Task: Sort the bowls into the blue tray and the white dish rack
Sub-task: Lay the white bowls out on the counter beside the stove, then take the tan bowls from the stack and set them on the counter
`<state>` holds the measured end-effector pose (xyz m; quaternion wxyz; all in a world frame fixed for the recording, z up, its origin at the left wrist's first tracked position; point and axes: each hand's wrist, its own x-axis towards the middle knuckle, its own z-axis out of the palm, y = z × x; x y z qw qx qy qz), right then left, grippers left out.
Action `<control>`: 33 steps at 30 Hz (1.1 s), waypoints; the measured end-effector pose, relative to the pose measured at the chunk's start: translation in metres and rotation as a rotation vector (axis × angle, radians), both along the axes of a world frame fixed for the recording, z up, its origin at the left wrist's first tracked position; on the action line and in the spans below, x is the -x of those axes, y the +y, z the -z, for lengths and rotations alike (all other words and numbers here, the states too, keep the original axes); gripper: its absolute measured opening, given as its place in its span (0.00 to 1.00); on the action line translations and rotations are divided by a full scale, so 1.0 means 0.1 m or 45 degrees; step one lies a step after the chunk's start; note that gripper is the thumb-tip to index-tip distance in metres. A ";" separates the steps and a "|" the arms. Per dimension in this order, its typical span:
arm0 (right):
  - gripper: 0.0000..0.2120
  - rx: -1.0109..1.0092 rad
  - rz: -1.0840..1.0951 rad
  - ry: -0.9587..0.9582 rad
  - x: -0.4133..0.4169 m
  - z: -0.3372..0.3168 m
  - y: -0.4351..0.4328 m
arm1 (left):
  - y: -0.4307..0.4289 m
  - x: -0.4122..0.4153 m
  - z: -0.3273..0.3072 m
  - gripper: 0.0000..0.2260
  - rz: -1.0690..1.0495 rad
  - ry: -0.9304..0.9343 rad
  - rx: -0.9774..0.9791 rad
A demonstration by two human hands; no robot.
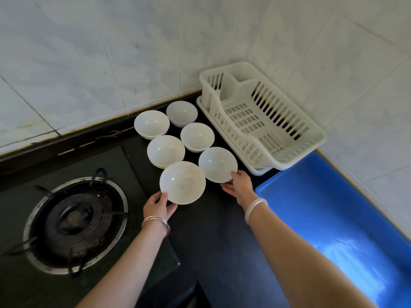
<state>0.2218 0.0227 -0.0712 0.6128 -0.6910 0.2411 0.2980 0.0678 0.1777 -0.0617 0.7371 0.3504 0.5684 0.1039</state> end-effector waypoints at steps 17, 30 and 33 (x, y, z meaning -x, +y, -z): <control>0.12 0.382 -0.345 -0.445 1.02 -0.52 -1.21 | -1.16 0.46 -0.20 0.14 0.903 -0.057 -0.273; 0.09 1.341 -0.033 -0.408 2.89 -0.78 -3.36 | -3.06 0.89 -0.56 0.10 2.043 -0.280 -0.780; 0.11 1.424 -0.054 -0.267 3.17 -0.68 -3.55 | -3.33 1.00 -0.56 0.12 2.198 -0.307 -0.942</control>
